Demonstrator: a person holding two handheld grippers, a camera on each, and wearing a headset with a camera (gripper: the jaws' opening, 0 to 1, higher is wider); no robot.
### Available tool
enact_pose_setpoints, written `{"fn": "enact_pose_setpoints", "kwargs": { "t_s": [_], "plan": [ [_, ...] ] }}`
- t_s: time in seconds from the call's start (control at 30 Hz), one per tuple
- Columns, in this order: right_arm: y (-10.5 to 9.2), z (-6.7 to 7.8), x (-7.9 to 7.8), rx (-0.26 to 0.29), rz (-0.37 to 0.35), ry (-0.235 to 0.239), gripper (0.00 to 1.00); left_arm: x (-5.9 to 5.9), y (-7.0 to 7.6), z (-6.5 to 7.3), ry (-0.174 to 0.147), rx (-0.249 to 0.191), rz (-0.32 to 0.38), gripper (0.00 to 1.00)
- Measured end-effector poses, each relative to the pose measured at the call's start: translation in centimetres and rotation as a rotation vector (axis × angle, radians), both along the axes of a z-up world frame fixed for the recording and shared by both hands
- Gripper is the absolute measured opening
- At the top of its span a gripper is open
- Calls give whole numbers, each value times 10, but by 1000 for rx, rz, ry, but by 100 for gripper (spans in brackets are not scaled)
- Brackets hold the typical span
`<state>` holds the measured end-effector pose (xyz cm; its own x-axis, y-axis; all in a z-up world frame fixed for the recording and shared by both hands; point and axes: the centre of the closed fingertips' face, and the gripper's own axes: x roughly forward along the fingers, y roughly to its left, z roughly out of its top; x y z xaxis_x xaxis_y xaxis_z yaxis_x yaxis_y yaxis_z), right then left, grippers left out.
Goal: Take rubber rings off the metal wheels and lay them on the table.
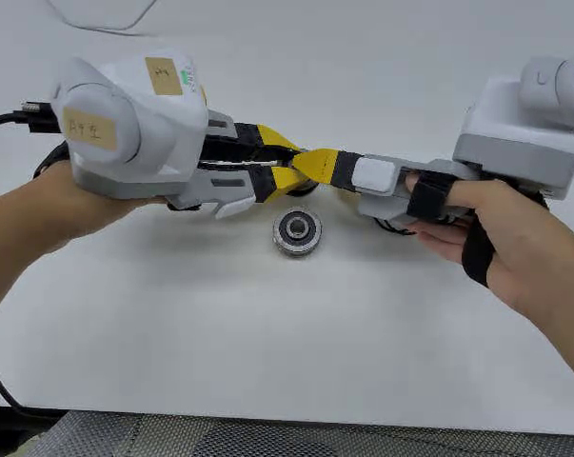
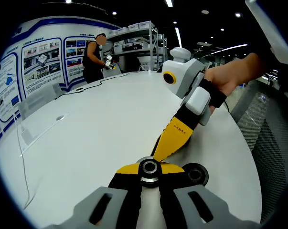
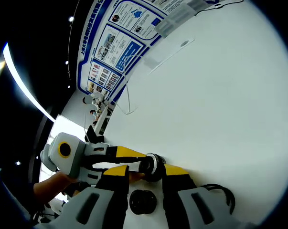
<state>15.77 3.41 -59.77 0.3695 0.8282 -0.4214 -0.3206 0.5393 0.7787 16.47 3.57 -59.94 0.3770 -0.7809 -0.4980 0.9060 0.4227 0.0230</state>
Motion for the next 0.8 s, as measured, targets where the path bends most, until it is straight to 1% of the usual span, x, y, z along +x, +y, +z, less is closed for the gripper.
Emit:
{"fn": "enact_pose_setpoints", "kwargs": {
  "t_s": [0.27, 0.37, 0.6, 0.67, 0.7, 0.77, 0.8],
  "plan": [
    [1, -1, -2, 1, 10, 1, 28, 0, 0, 0, 0, 4, -1, 12],
    [1, -1, -2, 7, 7, 11, 28, 0, 1, 0, 0, 3, -1, 12],
    [0, 0, -3, 2, 9, 2, 26, -1, 1, 0, -1, 6, 0, 12],
    [-1, -1, -4, 1, 16, 9, 25, -1, 1, 0, -2, 7, 0, 12],
    [-1, -2, -7, 3, 24, 25, 25, -1, 1, 0, -3, 7, 0, 12],
    [-1, -4, -11, 5, 45, 40, 23, -1, 1, 0, -2, 7, 1, 12],
    [-1, -4, -9, 14, 25, 42, 23, -1, 1, 1, -1, 6, 2, 12]
  ]
}}
